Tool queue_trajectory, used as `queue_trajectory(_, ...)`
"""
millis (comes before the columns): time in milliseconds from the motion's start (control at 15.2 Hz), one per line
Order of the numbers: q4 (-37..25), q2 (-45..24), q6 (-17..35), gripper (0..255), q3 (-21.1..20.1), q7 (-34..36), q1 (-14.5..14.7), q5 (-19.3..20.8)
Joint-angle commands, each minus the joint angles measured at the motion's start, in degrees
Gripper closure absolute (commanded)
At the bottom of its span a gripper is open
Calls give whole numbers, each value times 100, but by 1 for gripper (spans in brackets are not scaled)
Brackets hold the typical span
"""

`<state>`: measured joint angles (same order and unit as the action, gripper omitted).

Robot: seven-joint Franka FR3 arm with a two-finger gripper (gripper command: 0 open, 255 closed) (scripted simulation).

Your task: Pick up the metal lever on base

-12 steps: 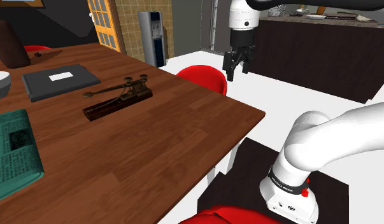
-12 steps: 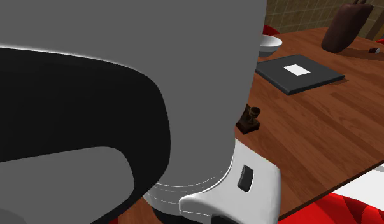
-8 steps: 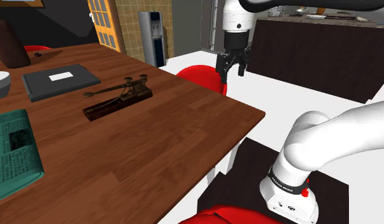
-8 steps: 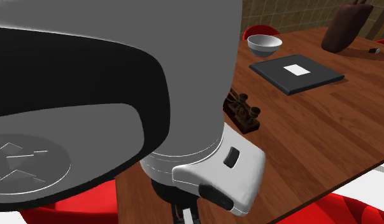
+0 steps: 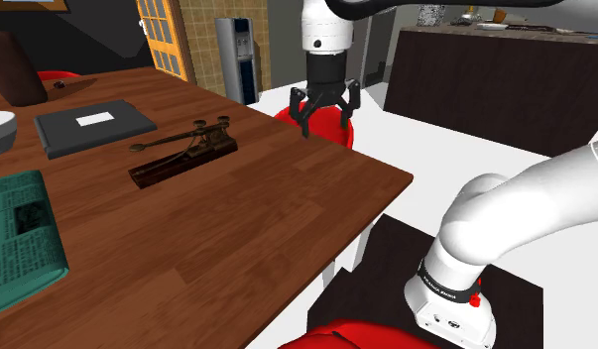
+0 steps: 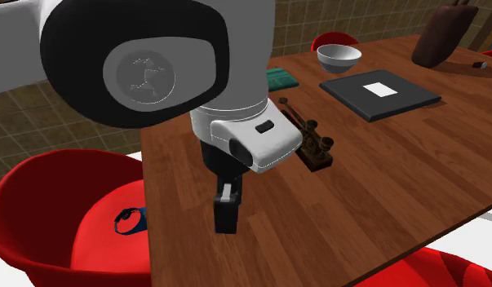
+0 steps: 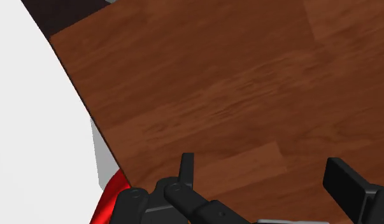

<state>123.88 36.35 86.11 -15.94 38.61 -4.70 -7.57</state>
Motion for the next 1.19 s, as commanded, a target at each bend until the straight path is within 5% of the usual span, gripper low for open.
queue_trajectory(0, -215, -306, 142, 0, -302, 650, -104, -131)
queue_trajectory(594, -1743, -2092, 586, 0, -1552, 3449, -616, 8)
queue_trajectory(858, -2678, -3141, 638, 0, -2010, 4779, -702, 504)
queue_trajectory(1122, -3826, -4327, 493, 0, -2251, 6086, -492, 1231)
